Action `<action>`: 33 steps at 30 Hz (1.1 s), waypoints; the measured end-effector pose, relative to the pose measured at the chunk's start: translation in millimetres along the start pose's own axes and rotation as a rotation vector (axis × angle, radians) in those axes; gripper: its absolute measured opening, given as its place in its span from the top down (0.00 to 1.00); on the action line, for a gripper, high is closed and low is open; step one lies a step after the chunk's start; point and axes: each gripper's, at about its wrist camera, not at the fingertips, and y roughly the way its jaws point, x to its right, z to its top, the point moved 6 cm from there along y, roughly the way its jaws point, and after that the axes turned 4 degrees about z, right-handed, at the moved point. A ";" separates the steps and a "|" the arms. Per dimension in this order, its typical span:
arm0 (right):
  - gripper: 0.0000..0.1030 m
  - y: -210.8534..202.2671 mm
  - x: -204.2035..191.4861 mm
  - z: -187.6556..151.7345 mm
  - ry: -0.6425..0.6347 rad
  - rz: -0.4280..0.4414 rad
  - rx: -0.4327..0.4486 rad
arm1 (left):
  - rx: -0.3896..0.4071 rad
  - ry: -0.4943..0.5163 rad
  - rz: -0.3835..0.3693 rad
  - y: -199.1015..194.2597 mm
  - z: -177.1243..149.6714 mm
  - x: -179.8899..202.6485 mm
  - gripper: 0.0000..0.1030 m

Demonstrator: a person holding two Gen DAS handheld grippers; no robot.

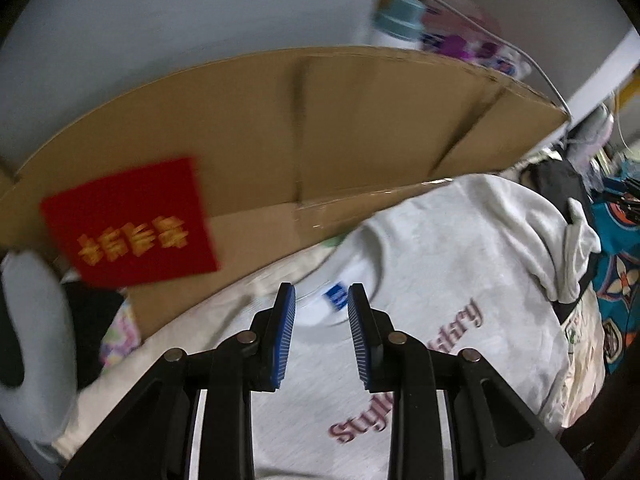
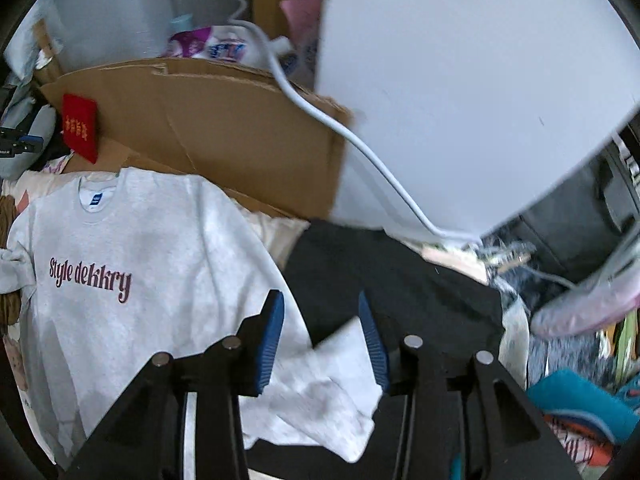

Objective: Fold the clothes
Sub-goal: 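Grasp the sweatshirt sleeve cuff with the right gripper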

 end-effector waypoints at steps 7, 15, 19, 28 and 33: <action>0.61 20.6 23.2 -41.2 0.136 0.030 -0.044 | -0.056 0.125 -0.059 37.3 16.1 63.0 0.74; 0.61 34.3 41.8 -77.4 0.267 0.054 -0.065 | -0.092 0.208 -0.116 62.6 31.0 126.8 0.74; 0.61 41.2 58.9 -83.2 0.349 0.057 -0.055 | -0.100 0.206 -0.161 78.9 32.7 161.0 0.74; 0.55 78.8 79.8 -84.6 0.481 0.098 -0.119 | -0.161 0.158 -0.200 127.8 17.7 213.3 0.74; 0.91 79.2 70.0 -79.0 0.398 0.076 -0.129 | -0.173 0.153 -0.205 137.4 11.0 224.5 0.74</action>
